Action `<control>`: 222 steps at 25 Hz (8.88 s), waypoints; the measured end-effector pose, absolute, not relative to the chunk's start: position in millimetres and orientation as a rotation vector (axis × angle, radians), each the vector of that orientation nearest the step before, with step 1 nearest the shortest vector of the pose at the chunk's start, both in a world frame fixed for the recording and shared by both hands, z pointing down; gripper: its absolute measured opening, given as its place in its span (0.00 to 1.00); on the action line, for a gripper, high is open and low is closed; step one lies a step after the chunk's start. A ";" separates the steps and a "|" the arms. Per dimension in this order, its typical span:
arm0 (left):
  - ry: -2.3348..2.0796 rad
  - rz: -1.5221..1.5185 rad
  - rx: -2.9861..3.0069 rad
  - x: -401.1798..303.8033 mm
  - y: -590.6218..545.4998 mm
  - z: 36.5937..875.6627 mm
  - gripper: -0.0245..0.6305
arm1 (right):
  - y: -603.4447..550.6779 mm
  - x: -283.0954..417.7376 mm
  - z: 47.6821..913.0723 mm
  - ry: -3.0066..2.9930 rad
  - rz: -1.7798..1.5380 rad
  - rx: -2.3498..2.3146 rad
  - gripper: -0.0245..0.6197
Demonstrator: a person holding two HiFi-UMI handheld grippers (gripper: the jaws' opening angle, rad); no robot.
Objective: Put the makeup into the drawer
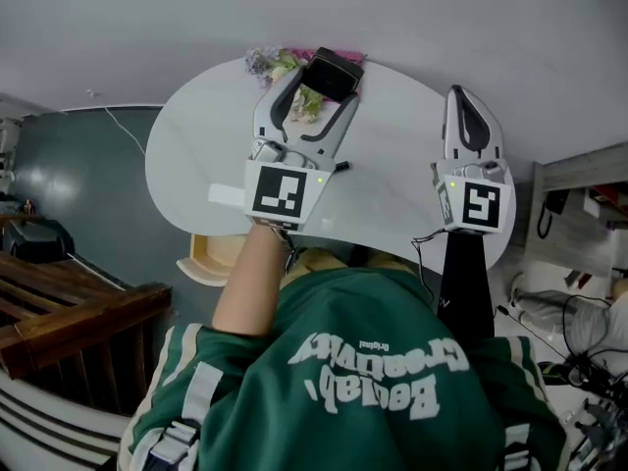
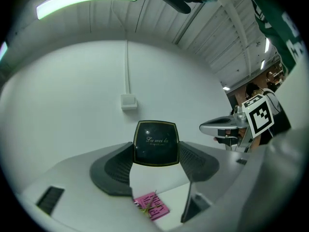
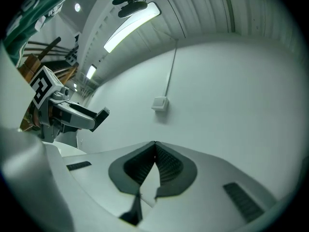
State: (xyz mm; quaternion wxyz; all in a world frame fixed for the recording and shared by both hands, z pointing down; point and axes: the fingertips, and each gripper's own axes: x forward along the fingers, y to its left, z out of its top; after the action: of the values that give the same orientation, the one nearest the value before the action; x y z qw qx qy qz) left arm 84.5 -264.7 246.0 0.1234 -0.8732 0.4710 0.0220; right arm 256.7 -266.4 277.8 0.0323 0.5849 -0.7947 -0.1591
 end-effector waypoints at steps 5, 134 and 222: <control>1.523 0.030 -2.452 1.0 -239.5 240.4 0.53 | -260.1 170.5 274.1 -2.579 -0.503 1.647 0.05; 2.413 -0.329 -1.908 -332.2 -45.6 376.7 0.35 | -164.7 -181.3 333.0 -2.946 -0.440 0.744 0.05; 1.957 -0.245 -2.202 -84.5 -172.0 311.5 0.20 | -217.6 66.3 287.2 -2.869 -0.466 1.293 0.05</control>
State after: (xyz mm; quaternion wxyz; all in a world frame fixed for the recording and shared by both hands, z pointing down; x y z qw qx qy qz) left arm -84.5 -172.0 311.5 0.0924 -0.7417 0.6591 -0.0826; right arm 66.3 -217.6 287.2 -0.0197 0.4064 -0.9017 -0.1464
